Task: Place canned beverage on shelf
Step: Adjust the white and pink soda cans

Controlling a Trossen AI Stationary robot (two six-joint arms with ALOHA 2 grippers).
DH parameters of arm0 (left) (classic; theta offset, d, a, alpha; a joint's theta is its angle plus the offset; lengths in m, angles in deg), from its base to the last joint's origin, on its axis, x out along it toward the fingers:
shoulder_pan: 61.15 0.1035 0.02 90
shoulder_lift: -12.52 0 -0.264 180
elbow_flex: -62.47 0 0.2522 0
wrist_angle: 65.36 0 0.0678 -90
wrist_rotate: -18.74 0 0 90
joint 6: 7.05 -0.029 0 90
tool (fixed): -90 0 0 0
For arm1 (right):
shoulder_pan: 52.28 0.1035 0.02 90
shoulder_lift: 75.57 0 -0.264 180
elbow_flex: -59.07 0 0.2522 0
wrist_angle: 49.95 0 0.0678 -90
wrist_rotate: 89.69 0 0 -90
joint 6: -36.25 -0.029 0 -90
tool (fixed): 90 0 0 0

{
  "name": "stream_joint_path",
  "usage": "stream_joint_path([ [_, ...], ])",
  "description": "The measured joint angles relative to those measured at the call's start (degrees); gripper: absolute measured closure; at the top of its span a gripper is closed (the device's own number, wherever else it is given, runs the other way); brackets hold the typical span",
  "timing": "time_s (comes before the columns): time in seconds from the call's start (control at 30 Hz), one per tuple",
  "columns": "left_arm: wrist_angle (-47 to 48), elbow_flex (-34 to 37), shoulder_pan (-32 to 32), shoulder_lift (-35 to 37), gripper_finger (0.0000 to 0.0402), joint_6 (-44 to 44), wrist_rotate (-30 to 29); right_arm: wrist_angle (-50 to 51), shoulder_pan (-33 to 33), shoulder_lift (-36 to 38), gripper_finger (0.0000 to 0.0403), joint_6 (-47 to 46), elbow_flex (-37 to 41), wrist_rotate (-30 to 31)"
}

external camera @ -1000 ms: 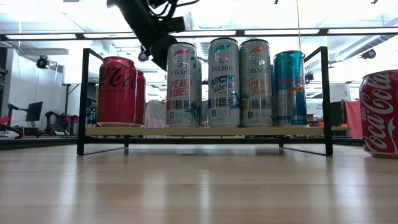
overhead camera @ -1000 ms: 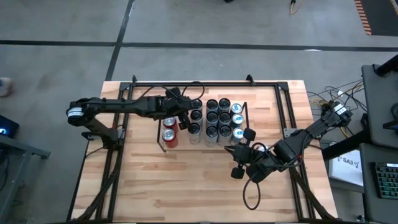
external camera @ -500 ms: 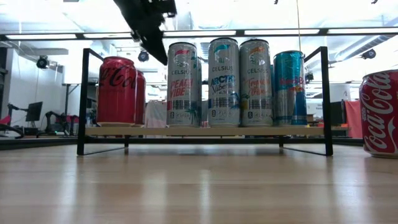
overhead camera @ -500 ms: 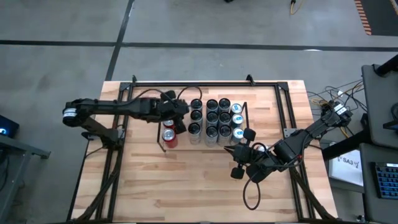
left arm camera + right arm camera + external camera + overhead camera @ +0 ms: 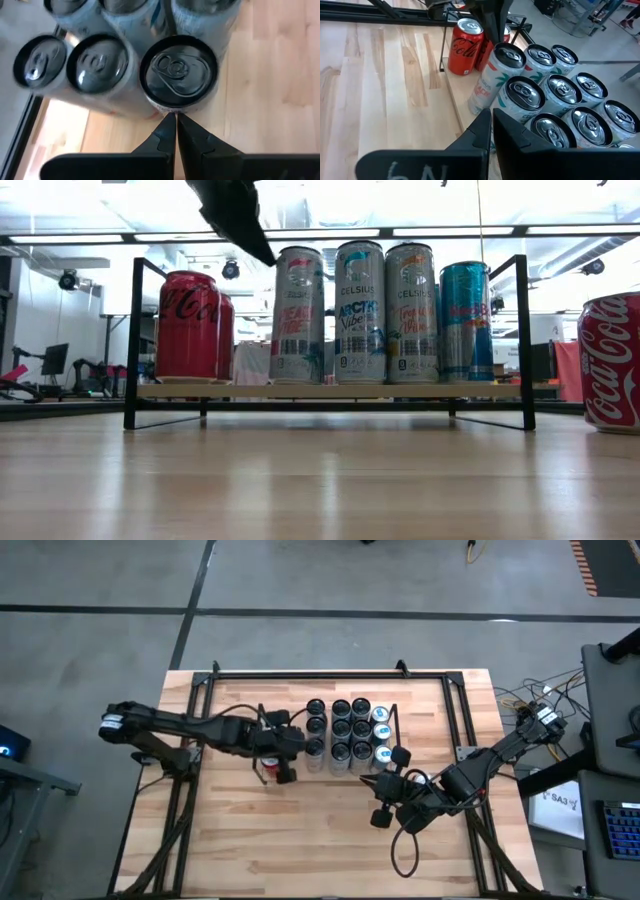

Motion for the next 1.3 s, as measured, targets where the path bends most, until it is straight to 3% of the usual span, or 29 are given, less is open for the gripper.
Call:
stream_joint_path([
  [0.37, -0.66, 0.01, -0.46, -1.04, 0.0402, 1.82, -0.44, -0.7, 0.0, 0.0, 0.0394, 0.14, 0.0, 0.0],
  [0.63, 0.28, -0.46, 0.48, -1.13, 0.0402, 0.02, -13.05, -0.79, 0.0, 0.0, 0.0394, 0.2, 0.0, 0.0],
  [1.03, -5.95, -0.37, 2.6, -3.53, 0.0402, -5.37, -12.99, -0.78, -0.01, 0.0, 0.0394, 0.24, 0.0, 0.0],
  [1.3, -5.21, -0.37, 2.63, -3.65, 0.0402, -5.99, -13.43, -0.79, -0.01, 0.0, 0.0394, 0.28, 0.0, 0.0],
])
